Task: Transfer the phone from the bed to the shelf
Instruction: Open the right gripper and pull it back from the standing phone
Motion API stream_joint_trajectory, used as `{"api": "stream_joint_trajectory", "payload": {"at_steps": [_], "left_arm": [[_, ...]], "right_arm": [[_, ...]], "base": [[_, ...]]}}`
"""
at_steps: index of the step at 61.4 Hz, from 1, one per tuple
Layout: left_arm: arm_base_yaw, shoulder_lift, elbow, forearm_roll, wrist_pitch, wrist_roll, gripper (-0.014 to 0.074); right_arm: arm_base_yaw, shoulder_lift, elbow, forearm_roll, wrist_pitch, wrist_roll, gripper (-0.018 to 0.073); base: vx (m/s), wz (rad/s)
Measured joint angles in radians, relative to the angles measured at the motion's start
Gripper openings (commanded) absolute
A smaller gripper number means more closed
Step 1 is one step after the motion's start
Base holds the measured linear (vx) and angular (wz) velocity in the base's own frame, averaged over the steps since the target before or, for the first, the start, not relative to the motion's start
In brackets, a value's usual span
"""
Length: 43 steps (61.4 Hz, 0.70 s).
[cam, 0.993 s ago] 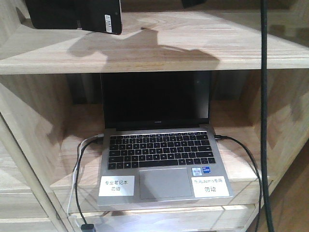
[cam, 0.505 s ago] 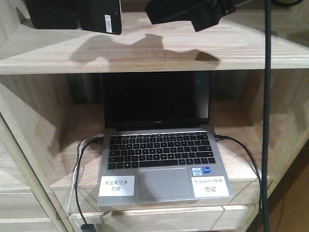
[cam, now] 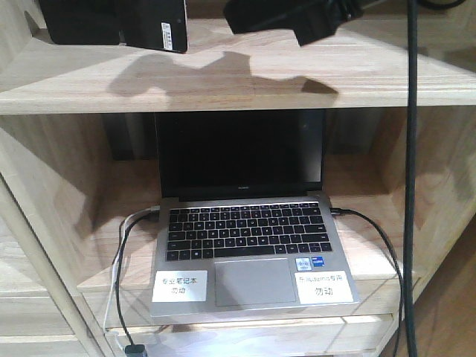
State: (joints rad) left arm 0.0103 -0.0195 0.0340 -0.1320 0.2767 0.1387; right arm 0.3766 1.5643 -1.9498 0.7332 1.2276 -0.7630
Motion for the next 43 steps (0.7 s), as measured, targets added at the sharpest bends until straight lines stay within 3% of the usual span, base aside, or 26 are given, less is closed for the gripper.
{"api": "stream_joint_trajectory", "payload": {"at_steps": [26,32,43], "left_arm": [[0.000,0.000,0.000,0.000,0.000,0.000,0.0001],[0.000,0.000,0.000,0.000,0.000,0.000,0.0001],[0.000,0.000,0.000,0.000,0.000,0.000,0.0001]], "right_arm": [[0.000,-0.071,0.011,-0.037,-0.202,0.020,-0.0004],[0.000,-0.136,0.108,-0.060,-0.292,0.037,-0.0004],[0.000,-0.294,0.469,-0.081,-0.590,0.049,-0.0004]], "base": [[0.00,0.00],[0.00,0.00],[0.00,0.00]]}}
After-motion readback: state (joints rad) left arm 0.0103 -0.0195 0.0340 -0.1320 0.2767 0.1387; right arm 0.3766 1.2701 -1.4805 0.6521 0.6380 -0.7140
